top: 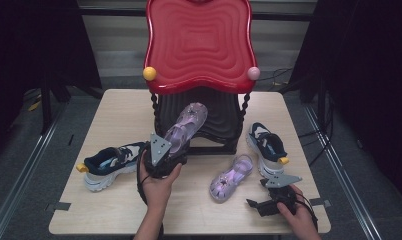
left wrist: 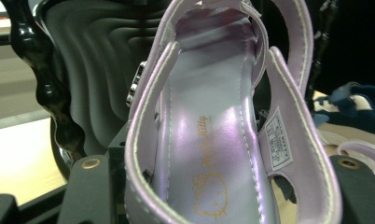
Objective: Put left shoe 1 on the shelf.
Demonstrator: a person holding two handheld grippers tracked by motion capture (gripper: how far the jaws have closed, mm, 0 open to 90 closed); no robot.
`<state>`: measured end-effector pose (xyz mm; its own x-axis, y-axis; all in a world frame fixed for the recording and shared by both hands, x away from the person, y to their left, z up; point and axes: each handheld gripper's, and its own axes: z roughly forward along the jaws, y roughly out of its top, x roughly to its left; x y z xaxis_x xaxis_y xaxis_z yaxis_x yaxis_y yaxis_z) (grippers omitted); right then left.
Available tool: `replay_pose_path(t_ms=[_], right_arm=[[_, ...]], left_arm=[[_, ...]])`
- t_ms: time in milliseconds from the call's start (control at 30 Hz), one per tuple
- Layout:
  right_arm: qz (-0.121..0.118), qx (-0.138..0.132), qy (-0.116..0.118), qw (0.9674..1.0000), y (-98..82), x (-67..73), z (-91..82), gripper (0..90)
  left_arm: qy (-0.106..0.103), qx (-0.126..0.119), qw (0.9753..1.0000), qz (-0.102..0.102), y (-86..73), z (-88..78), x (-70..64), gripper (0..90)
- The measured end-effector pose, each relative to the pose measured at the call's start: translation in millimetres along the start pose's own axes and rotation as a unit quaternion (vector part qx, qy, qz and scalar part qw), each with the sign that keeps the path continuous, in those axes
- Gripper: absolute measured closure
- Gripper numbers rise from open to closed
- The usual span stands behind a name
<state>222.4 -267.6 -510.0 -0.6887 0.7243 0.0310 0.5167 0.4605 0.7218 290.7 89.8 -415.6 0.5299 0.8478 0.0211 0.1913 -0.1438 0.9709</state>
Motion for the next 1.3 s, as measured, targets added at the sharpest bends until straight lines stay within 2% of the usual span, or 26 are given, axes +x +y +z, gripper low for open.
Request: replay_pose_path(t_ms=[33,100,133,167,200,300,333,500,967,1300], right_arm=[[0.001,0.0,0.0,1.0,0.0,0.1,0.0,11.7],[0.0,0.0,0.0,1.0,0.0,0.0,0.0,11.7],[0.001,0.0,0.0,1.0,0.0,0.0,0.0,11.7],[0.0,0.0,0.0,1.0,0.0,0.0,0.0,11.7],[0.0,0.0,0.0,1.0,0.0,0.0,0.0,11.7],[0.001,0.0,0.0,1.0,0.0,0.1,-0.1,11.7],[0.0,0.0,0.0,1.0,0.0,0.0,0.0,11.7],[0.0,0.0,0.0,1.0,0.0,-0.1,0.0,11.7],[0.0,0.0,0.0,1.0,0.0,-0.1,0.0,11.7],[0.0,0.0,0.0,1.0,0.0,0.0,0.0,11.7]], left_arm=[[0.005,-0.001,1.0,0.004,0.2,1.4,0.0,37.6],[0.013,-0.005,0.9999,-0.008,-0.3,3.6,-2.0,37.6],[0.014,-0.005,0.9999,0.001,-0.1,4.9,-0.9,37.6],[0.018,-0.008,0.9998,-0.009,-0.6,6.4,-2.3,37.6],[0.022,-0.009,0.9997,-0.009,-0.8,8.0,-2.9,37.6],[0.03,-0.011,0.9995,0.001,-0.7,11.3,-3.1,37.6],[0.042,-0.016,0.9989,-0.01,-0.9,12.3,-5.0,37.7],[0.056,-0.022,0.9981,-0.013,1.0,15.8,-6.1,37.7],[0.067,-0.039,0.9967,-0.025,10.5,27.7,-4.8,37.6],[0.085,-0.042,0.9951,-0.031,19.0,36.6,-7.1,37.6]])
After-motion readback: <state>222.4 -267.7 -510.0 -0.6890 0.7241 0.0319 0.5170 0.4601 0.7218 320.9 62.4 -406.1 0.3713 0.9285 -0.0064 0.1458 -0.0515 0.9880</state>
